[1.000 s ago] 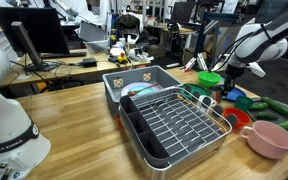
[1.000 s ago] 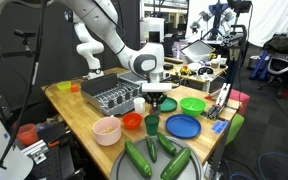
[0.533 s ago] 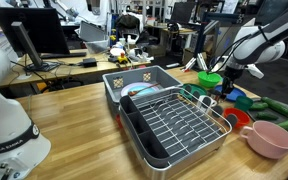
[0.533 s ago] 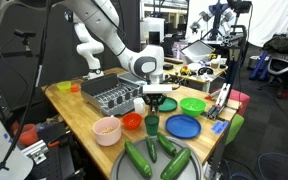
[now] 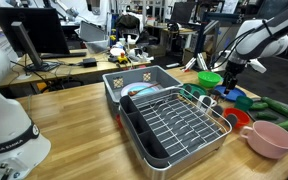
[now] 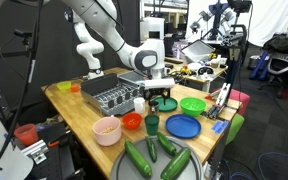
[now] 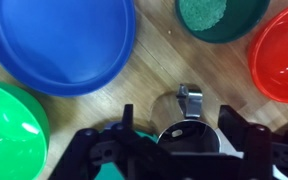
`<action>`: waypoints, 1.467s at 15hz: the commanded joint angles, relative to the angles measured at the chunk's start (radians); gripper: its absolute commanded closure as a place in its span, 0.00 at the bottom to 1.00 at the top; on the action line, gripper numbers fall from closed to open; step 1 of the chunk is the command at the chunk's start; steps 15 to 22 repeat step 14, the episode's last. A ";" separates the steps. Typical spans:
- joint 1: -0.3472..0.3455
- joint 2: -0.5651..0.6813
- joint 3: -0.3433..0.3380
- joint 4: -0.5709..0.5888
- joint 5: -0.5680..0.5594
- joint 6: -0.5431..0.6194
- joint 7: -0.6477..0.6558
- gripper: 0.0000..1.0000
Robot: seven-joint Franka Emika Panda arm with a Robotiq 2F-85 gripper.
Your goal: Pour the contents of the jug into the pink mug
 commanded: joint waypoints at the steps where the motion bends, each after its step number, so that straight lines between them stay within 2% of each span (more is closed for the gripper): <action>1: 0.020 -0.071 -0.029 -0.064 -0.054 -0.018 0.010 0.00; 5: 0.058 -0.168 -0.055 -0.145 -0.154 -0.053 0.040 0.00; 6: 0.036 -0.112 -0.035 -0.089 -0.114 -0.036 0.021 0.00; 9: 0.053 -0.157 -0.044 -0.127 -0.134 -0.053 0.031 0.00; 22: 0.053 -0.157 -0.048 -0.132 -0.135 -0.053 0.032 0.00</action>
